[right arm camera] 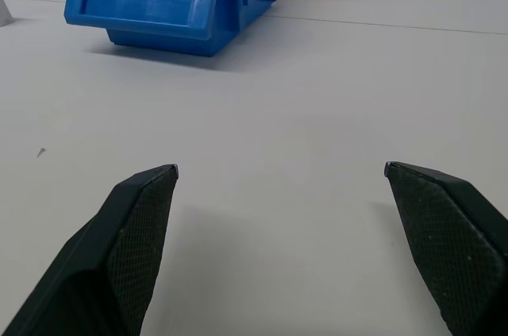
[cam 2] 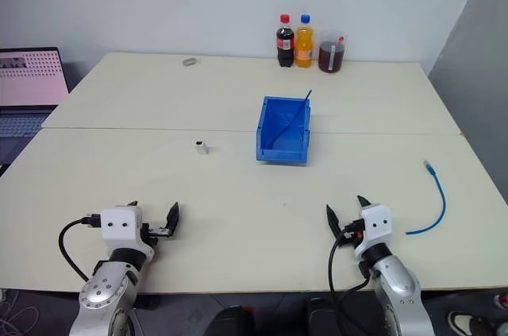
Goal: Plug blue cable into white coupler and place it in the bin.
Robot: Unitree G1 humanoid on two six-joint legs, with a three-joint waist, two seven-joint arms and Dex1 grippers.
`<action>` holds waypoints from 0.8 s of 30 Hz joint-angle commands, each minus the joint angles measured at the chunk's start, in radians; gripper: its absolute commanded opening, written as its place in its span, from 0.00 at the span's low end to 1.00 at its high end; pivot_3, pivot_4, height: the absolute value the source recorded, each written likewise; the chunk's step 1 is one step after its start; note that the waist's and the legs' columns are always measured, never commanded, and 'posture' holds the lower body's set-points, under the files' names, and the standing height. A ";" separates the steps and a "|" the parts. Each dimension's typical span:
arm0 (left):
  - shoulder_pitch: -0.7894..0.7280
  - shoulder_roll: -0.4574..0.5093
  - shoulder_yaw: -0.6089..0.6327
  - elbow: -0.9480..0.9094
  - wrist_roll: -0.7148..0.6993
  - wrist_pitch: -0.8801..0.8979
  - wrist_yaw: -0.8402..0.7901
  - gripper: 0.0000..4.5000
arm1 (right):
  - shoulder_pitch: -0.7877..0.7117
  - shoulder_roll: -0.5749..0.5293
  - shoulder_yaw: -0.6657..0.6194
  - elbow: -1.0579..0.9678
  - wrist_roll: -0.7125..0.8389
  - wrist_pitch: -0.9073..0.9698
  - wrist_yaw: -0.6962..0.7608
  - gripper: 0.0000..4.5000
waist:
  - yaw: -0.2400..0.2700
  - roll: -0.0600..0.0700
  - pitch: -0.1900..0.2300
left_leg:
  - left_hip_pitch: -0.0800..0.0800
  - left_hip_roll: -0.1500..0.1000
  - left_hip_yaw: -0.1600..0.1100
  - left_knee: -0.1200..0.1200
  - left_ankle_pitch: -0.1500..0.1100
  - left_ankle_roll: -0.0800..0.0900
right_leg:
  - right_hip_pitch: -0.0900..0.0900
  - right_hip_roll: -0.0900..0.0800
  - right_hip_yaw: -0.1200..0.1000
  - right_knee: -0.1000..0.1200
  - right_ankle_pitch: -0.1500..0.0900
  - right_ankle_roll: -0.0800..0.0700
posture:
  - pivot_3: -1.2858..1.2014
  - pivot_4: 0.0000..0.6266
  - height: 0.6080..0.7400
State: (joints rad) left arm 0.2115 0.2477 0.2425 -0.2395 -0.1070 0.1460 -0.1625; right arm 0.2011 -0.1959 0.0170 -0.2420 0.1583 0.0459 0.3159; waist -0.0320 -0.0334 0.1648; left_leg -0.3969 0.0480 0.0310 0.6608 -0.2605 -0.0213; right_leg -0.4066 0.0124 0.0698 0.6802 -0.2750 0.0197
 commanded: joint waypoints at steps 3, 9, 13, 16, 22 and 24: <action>0.005 0.004 -0.003 -0.067 0.027 0.021 0.022 1.00 | -0.009 -0.008 -0.016 -0.022 0.010 -0.008 0.006 0.99 | 0.000 0.000 0.000 | 0.000 0.000 0.000 0.000 0.000 0.000 | 0.000 0.000 0.000 0.000 0.000 0.000 | 0.52 0.24 1.00; 0.016 0.015 -0.003 -0.070 0.052 0.041 0.028 1.00 | -0.005 -0.014 -0.011 -0.026 0.006 -0.008 0.016 0.99 | 0.000 0.000 0.000 | 0.000 0.000 0.000 0.000 0.000 0.000 | 0.000 0.000 0.000 0.000 0.000 0.000 | 0.52 0.24 1.00; 0.013 0.019 0.026 -0.050 0.042 0.001 0.023 1.00 | -0.007 -0.018 -0.011 -0.030 0.005 -0.007 0.016 0.99 | 0.000 0.000 0.000 | 0.000 0.000 0.000 0.000 0.000 0.000 | 0.000 0.000 0.000 0.000 0.000 0.000 | 0.52 0.24 1.00; 0.018 0.031 0.043 -0.056 -0.022 -0.014 -0.039 1.00 | -0.008 -0.018 -0.011 -0.035 0.003 -0.011 0.010 0.99 | 0.000 0.000 0.000 | 0.000 0.000 0.000 0.000 0.000 0.000 | 0.000 0.000 0.000 0.000 0.000 0.000 | 0.52 0.24 1.00; -0.001 0.133 -0.036 -0.103 -0.186 -0.006 -0.332 1.00 | -0.008 -0.029 -0.018 -0.089 0.025 -0.012 0.024 0.99 | 0.000 0.001 0.001 | 0.000 0.000 0.000 0.000 0.000 0.000 | 0.000 0.000 0.000 0.000 -0.003 -0.006 | 0.52 0.24 1.00; -0.074 0.174 -0.064 -0.106 -0.218 0.030 -0.391 1.00 | -0.017 -0.034 -0.050 -0.118 0.042 0.002 0.011 0.99 | 0.003 0.000 0.001 | 0.000 0.000 0.000 0.000 0.000 0.000 | 0.000 0.000 0.000 0.000 -0.003 -0.006 | 0.52 0.24 1.00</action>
State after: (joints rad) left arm 0.2124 0.3801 0.2034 -0.2897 -0.2759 0.1525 -0.4780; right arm 0.2039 -0.2197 0.0146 -0.2791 0.1690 0.0468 0.3325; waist -0.0294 -0.0331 0.1660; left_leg -0.3973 0.0477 0.0306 0.6610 -0.2605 -0.0213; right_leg -0.4068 0.0121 0.0693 0.6804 -0.2782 0.0141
